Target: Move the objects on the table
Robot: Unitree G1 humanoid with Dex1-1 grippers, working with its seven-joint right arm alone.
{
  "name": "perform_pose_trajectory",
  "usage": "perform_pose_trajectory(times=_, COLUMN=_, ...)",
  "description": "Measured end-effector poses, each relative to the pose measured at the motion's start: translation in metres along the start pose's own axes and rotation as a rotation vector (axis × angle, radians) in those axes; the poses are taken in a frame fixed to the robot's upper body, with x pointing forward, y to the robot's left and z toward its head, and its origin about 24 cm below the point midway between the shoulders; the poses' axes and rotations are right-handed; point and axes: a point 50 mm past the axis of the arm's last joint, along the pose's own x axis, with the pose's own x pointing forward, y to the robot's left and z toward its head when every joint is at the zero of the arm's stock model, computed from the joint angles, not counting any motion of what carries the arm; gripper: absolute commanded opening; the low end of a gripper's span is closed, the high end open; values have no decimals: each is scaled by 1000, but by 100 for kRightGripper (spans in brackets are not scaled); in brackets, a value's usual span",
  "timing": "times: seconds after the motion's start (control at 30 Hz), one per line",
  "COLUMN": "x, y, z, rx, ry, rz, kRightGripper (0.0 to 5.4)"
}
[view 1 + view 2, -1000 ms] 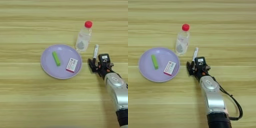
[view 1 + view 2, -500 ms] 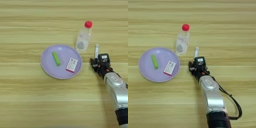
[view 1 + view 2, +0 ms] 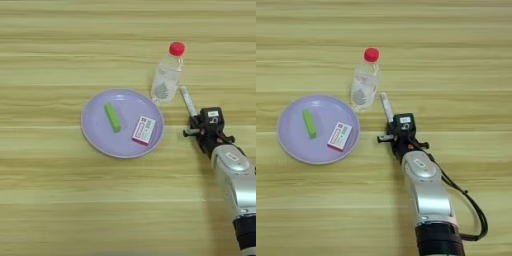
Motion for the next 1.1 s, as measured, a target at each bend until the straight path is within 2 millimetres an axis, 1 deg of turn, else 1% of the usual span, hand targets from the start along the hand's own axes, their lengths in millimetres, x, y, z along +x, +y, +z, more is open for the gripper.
perform_pose_trajectory(times=0.17, x=-5, y=-6, z=-1, rx=-7, ry=12, rz=-19, kRightGripper=79)
perform_pose_trajectory(times=0.3, x=-13, y=-22, z=-4, rx=-16, ry=30, rz=-65, kRightGripper=79)
perform_pose_trajectory(times=0.43, x=-18, y=-29, z=-5, rx=-4, ry=33, rz=-90, kRightGripper=79)
perform_pose_trajectory(times=0.57, x=-23, y=-45, z=-10, rx=6, ry=47, rz=-141, kRightGripper=79)
perform_pose_trajectory(times=0.83, x=-35, y=-68, z=-18, rx=20, ry=58, rz=-221, kRightGripper=79)
perform_pose_trajectory(times=1.07, x=-36, y=-71, z=-20, rx=17, ry=54, rz=-232, kRightGripper=79)
perform_pose_trajectory(times=1.1, x=-36, y=-71, z=-20, rx=17, ry=54, rz=-233, kRightGripper=115)
